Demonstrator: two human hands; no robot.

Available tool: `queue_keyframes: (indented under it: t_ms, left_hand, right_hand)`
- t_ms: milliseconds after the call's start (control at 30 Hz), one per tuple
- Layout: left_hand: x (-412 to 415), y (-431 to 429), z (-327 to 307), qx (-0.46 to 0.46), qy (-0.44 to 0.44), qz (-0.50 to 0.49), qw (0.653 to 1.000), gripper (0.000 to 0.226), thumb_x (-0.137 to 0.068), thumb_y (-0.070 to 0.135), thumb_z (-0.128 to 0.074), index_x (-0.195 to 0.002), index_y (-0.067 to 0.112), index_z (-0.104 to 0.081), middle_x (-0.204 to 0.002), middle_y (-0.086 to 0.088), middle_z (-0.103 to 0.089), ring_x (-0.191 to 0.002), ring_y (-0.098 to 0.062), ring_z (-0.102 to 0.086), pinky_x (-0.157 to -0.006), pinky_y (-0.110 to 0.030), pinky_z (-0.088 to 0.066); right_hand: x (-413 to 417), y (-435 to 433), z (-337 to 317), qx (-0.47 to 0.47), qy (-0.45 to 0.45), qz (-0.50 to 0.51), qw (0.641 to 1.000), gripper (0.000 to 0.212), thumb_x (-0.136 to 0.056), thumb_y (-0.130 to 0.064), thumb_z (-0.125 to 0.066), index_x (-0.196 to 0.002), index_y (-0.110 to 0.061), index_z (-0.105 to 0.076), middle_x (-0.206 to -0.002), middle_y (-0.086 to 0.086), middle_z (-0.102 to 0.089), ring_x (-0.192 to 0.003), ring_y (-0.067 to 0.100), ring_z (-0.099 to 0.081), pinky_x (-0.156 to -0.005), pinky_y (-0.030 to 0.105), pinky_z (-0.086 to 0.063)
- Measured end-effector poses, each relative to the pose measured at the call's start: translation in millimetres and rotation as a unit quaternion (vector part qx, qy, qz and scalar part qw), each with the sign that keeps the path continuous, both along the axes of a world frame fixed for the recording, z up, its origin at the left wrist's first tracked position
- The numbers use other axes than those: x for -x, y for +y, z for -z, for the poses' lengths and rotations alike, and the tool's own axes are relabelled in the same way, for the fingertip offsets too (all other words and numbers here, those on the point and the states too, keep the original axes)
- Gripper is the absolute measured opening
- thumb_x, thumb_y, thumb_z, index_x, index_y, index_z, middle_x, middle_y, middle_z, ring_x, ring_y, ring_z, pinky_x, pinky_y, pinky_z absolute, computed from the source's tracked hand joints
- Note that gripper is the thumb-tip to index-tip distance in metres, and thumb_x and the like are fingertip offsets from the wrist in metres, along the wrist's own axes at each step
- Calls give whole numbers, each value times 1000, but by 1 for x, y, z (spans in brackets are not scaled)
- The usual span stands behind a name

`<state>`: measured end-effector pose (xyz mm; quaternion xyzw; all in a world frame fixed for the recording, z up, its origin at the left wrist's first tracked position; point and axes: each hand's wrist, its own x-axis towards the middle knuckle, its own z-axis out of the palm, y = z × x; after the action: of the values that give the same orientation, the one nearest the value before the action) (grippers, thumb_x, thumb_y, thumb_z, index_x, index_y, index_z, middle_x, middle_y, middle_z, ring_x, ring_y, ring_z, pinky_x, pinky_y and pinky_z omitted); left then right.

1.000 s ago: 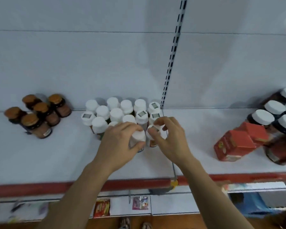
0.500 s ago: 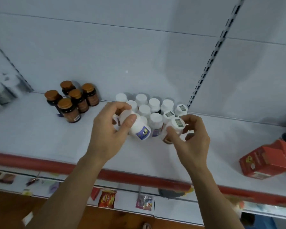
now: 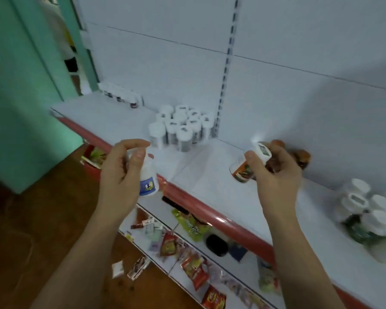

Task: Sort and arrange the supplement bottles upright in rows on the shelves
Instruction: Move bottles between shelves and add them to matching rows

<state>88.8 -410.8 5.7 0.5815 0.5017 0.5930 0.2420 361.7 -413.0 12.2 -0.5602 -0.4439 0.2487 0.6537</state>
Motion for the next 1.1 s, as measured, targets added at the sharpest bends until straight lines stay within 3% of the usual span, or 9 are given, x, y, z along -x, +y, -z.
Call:
queue_keyframes:
  t_ms: [133,233,400,533,667,767,867,967,1100]
  left_hand:
    - [110,13,-1,2,72,-85,994,22,-105,39,-41,-109,38,-63,-96,10,-68,-83,-23,-65,-68,-41,-52]
    - [178,21,3,19,84,-121,989,26,-105,39,-39,-111,33,-63,-104,8,-67,-94,-14,-66,-76,-41,-56]
    - [263,49,20,56,64,-191,978,29,-107,29,-39,-101,52,-57,-115,4,-57,-102,-3,-60,-85,-29,-55]
    - [303,89,33,82,20,-191,978,32,-93,26,-38,-115,37,-58,-117,7,-49,-106,-3,-56,-83,-27,-53]
    - [334,148,36,105,42,-154,982,33,-103,13,-39,-123,33,-55,-123,5,-46,-111,-7,-55,-78,-13,-52]
    - [349,195,37,109,50,-94,988,42,-102,1,-47,-126,34,-54,-125,4,-50,-110,-14,-58,-77,-18,-54]
    - [348,248,38,95,24,-39,994,35,-100,5,-53,-125,29,-57,-125,1,-55,-112,-15,-58,-77,-19,-55]
    - [336,308,45,102,1,16,995,32,-100,4,-56,-121,27,-60,-127,2,-57,-113,-10,-57,-80,-21,-55]
    - [320,382,61,118,23,109,987,32,-97,3,-61,-115,29,-60,-123,5,-59,-111,-4,-56,-77,-18,-54]
  right_hand:
    - [113,51,-1,7,-19,-72,997,20,-83,-26,-81,-100,-29,-70,-91,-18,-69,-76,-8,-60,-69,11,-44]
    - [184,83,-1,22,-30,-117,992,25,-82,-27,-81,-105,-27,-71,-102,-10,-71,-80,-5,-61,-72,14,-46]
    - [270,142,8,22,-44,-170,984,19,-84,-23,-80,-101,-28,-70,-99,-9,-70,-80,-4,-61,-66,8,-45]
    - [318,199,23,32,-58,-183,981,23,-83,-27,-81,-105,-25,-71,-102,-8,-71,-88,3,-63,-73,17,-46]
    - [362,260,32,61,-98,-203,972,24,-83,-29,-80,-105,-27,-71,-102,-8,-71,-87,2,-63,-73,15,-45]
    - [379,305,37,79,-130,-203,967,27,-85,-31,-79,-110,-27,-69,-104,-10,-69,-88,-3,-62,-71,7,-43]
    - [375,341,39,92,-128,-168,973,30,-88,-29,-76,-117,-26,-67,-106,-14,-68,-91,-1,-63,-77,16,-47]
    - [360,366,44,107,-114,-124,980,29,-91,-21,-72,-118,-26,-63,-106,-23,-65,-89,-9,-61,-76,15,-45]
    - [343,385,54,117,-156,-63,979,27,-90,-17,-72,-112,-28,-62,-102,-18,-67,-88,-5,-61,-72,12,-43]
